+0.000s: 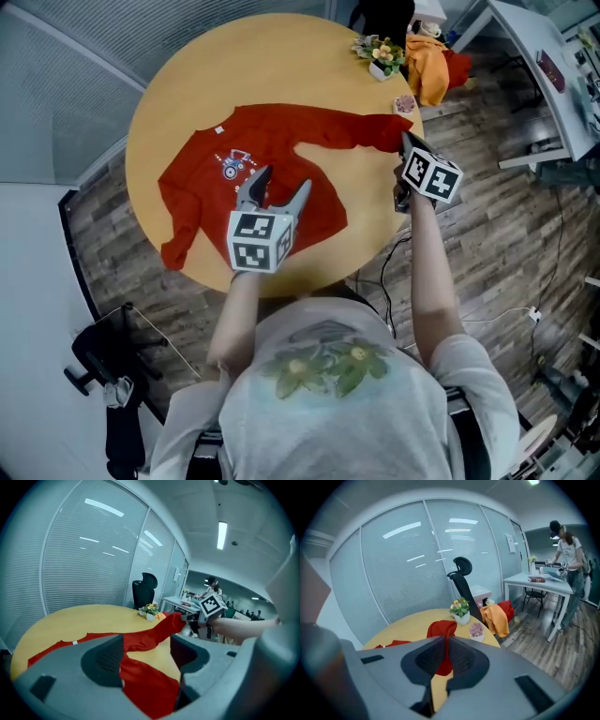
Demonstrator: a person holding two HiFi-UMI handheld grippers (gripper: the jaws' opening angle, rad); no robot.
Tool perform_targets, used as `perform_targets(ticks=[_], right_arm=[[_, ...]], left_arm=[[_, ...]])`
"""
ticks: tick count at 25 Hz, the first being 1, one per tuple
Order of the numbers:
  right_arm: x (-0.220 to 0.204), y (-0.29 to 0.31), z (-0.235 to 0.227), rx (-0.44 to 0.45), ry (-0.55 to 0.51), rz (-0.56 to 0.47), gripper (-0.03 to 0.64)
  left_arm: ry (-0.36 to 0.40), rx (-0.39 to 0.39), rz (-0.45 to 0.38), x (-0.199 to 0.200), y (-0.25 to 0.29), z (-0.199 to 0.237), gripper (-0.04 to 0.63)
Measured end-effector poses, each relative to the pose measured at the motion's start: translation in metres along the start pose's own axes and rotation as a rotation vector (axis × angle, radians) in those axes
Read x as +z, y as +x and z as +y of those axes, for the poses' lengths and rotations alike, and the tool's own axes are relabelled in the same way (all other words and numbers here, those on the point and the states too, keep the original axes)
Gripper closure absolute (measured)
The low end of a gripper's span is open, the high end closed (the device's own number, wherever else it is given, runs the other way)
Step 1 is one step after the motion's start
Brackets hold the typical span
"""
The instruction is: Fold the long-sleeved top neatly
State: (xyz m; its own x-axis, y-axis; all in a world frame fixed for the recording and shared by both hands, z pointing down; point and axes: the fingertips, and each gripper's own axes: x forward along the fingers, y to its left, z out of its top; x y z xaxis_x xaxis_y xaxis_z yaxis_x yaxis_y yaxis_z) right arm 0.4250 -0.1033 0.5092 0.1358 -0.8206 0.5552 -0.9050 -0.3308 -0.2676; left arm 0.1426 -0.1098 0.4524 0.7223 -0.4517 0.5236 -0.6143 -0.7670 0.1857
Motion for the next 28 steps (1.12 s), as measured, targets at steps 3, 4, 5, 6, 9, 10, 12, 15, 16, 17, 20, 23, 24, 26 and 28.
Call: perform_targets(ticks=[3, 4, 5, 6, 9, 10, 12, 15, 16, 17, 20, 23, 24, 26, 28], right_arm=[[0.042, -0.005, 0.018, 0.038, -0.005, -0.073, 0.583], [0.056, -0.006, 0.024, 0.052, -0.008, -0.096, 0.583], [0.07, -0.007, 0.03, 0.066, -0.016, -0.119, 0.583], [0.083, -0.008, 0.037, 0.079, -0.028, -0.139, 0.583], [0.116, -0.011, 0.063, 0.118, -0.085, -0.187, 0.583], [0.124, -0.011, 0.073, 0.133, -0.103, -0.198, 0.583], [0.135, -0.011, 0.091, 0.158, -0.138, -0.211, 0.583], [0.141, -0.009, 0.116, 0.188, -0.177, -0.216, 0.583], [0.142, -0.008, 0.124, 0.198, -0.184, -0.216, 0.583], [0.143, -0.007, 0.133, 0.208, -0.191, -0.217, 0.583], [0.141, -0.001, 0.157, 0.232, -0.208, -0.212, 0.583], [0.138, 0.004, 0.184, 0.269, -0.216, -0.21, 0.583], [0.137, 0.005, 0.194, 0.284, -0.217, -0.209, 0.583], [0.134, 0.006, 0.211, 0.309, -0.223, -0.201, 0.583], [0.133, 0.006, 0.231, 0.333, -0.237, -0.196, 0.583]], left_arm=[[-0.006, 0.008, -0.002, 0.002, -0.006, 0.015, 0.299], [-0.009, 0.013, -0.004, 0.002, -0.008, 0.02, 0.299], [-0.013, 0.019, -0.006, 0.003, -0.011, 0.027, 0.299], [-0.019, 0.026, -0.008, 0.002, -0.015, 0.034, 0.299], [-0.045, 0.057, -0.016, 0.001, -0.027, 0.058, 0.299], [-0.054, 0.068, -0.02, 0.001, -0.032, 0.067, 0.299], [-0.071, 0.093, -0.028, -0.001, -0.044, 0.083, 0.299], [-0.093, 0.134, -0.034, -0.005, -0.062, 0.107, 0.299], [-0.1, 0.148, -0.035, -0.008, -0.068, 0.114, 0.299], [-0.108, 0.161, -0.035, -0.011, -0.074, 0.121, 0.299], [-0.13, 0.189, -0.031, -0.021, -0.087, 0.139, 0.299], [-0.156, 0.211, -0.027, -0.032, -0.098, 0.153, 0.299], [-0.164, 0.219, -0.026, -0.036, -0.102, 0.157, 0.299], [-0.177, 0.234, -0.024, -0.043, -0.111, 0.166, 0.299], [-0.187, 0.25, -0.027, -0.048, -0.121, 0.174, 0.299]])
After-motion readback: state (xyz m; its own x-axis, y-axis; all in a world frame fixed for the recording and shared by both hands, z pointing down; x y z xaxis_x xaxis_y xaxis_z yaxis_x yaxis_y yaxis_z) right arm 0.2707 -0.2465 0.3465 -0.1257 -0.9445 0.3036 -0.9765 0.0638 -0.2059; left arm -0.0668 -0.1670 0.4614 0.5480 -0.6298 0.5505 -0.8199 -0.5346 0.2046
